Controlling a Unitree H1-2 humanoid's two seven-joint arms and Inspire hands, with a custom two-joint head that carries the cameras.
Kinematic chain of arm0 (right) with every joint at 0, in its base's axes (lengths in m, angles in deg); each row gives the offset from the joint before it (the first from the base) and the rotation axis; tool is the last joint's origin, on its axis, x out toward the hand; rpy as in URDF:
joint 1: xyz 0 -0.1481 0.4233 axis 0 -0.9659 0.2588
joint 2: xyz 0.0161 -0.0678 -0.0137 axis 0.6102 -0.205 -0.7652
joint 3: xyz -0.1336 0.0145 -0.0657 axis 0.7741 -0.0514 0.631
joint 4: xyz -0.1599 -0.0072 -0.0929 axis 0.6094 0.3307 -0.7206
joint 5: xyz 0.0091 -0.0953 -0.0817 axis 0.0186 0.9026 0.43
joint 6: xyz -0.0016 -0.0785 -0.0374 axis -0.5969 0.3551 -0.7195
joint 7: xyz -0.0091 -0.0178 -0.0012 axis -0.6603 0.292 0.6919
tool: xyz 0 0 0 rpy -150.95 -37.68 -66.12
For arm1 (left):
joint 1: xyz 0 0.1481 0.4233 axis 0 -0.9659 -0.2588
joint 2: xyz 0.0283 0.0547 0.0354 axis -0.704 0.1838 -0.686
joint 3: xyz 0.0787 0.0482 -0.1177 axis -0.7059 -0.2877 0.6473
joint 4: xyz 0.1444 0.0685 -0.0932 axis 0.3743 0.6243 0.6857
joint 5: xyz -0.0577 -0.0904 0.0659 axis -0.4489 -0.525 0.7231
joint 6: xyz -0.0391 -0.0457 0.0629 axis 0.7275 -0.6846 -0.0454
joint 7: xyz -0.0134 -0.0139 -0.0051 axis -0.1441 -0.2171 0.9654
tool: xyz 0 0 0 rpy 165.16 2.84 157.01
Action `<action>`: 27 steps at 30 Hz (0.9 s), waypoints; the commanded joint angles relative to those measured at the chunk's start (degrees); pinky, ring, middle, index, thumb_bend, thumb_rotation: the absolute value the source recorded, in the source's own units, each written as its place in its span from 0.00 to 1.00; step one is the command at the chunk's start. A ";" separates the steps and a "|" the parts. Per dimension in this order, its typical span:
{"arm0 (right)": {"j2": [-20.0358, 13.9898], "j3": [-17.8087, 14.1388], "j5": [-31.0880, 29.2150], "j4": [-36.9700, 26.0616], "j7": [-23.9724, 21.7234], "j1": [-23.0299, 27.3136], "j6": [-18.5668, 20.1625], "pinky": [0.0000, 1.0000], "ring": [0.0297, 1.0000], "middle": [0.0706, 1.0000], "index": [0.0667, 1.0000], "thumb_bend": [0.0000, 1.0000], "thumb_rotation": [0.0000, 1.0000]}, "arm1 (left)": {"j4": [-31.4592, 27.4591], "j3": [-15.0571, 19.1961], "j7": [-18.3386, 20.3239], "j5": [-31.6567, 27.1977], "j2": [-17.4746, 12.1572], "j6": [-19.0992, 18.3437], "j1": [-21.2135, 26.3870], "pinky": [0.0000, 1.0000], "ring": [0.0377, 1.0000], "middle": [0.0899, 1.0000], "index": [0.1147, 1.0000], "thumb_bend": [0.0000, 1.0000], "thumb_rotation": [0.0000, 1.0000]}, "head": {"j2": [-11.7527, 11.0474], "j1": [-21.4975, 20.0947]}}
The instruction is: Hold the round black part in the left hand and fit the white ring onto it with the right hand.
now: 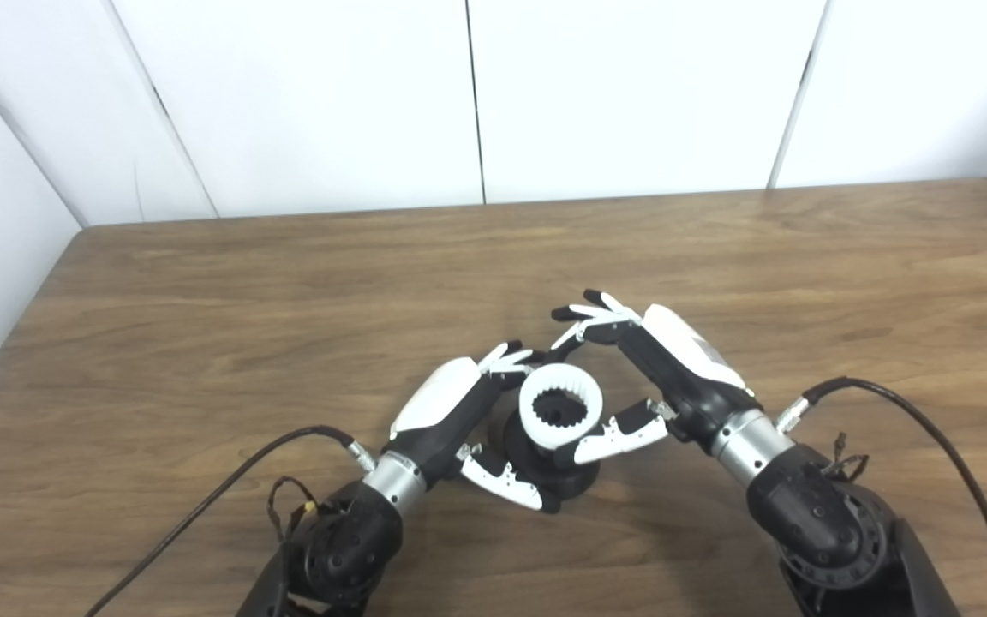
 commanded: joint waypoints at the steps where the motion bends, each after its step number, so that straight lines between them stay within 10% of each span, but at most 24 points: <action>1: 0.44 -0.03 0.03 -0.27 0.98 2.34 -2.28 1.00 0.99 0.87 0.45 0.53 0.15 | 0.33 -0.89 1.84 1.05 -0.61 -1.98 -0.58 0.93 1.00 0.92 0.54 0.89 0.18 | 0.06 0.07; 27: -0.71 -0.19 -1.28 1.23 0.97 2.34 -2.75 1.00 0.99 0.87 0.45 0.53 0.15 | -0.65 -0.66 2.42 0.84 -0.27 -2.90 -0.60 0.93 1.00 0.92 0.55 0.89 0.19 | 0.43 0.74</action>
